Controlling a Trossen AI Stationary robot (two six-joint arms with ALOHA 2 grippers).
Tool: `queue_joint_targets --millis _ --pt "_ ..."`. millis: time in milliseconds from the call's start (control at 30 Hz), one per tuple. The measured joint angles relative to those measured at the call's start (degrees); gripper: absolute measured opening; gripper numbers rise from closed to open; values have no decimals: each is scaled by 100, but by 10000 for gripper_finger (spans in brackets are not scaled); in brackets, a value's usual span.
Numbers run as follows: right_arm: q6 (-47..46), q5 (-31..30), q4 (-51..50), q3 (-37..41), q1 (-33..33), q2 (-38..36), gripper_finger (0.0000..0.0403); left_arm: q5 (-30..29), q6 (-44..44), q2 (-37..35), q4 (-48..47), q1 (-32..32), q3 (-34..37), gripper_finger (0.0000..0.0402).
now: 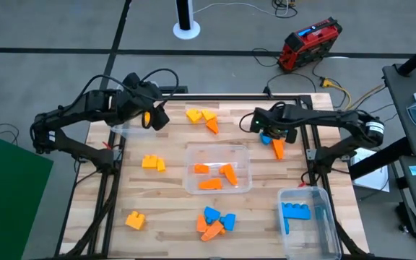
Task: Sort blocks
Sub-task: Put the blue game piece into the bottom right transparent bin
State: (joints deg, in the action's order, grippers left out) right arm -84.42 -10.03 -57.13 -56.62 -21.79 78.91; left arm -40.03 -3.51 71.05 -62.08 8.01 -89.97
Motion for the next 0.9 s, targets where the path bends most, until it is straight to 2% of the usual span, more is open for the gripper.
queue_joint_targets --millis 900 --pt "-47 -153 106 -15 -283 1192 13 7 -4 -2 -76 0 2 230"
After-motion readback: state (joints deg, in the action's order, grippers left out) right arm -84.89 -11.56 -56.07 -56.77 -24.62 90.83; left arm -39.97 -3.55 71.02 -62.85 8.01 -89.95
